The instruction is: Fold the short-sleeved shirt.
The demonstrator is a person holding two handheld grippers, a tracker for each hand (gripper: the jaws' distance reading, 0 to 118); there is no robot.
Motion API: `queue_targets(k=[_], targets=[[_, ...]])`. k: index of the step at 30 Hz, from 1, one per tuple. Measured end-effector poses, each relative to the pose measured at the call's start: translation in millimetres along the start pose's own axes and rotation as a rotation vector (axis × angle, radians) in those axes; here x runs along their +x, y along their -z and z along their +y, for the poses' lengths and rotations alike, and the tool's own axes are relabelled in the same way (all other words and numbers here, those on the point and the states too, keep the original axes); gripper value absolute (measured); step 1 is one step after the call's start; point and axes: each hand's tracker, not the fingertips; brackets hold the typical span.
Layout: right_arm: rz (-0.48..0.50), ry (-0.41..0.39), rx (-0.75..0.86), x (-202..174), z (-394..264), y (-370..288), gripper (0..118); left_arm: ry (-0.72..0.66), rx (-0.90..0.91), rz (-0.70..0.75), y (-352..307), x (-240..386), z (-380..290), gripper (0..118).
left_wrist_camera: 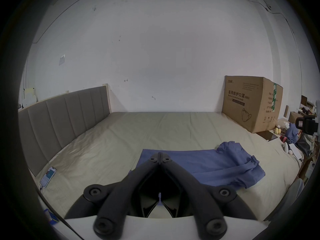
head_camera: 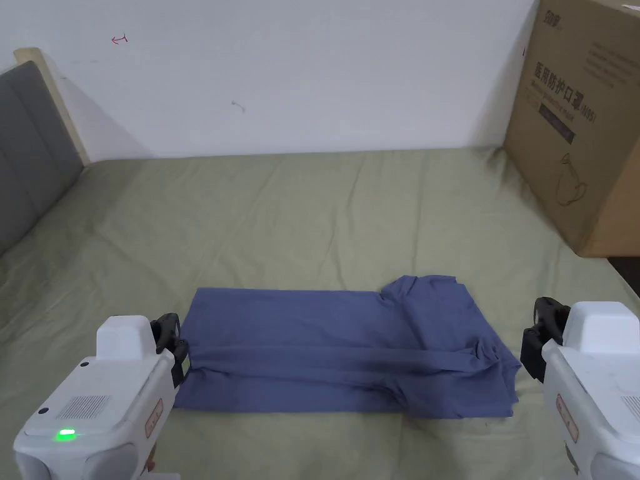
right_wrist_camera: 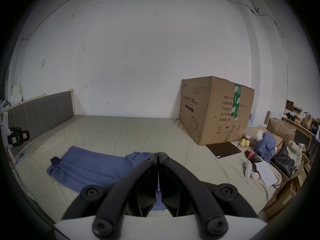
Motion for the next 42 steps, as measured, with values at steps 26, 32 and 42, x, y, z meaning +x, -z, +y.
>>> queue_targets(k=[26,32,42], targets=[[0.009,-0.018,-0.148,-19.0,-20.4,70.0,0,-0.118,-0.741,0.043,203.8,-90.8,-100.6,53],[-0.007,0.044,-0.282,-9.1,-42.9,92.0,2,-0.170,-0.725,-0.014,194.8,-87.6,-100.9,5],[-0.015,0.136,-0.604,2.0,-107.5,155.8,92,-0.153,-0.603,-0.040,161.7,-94.0,-77.3,4]])
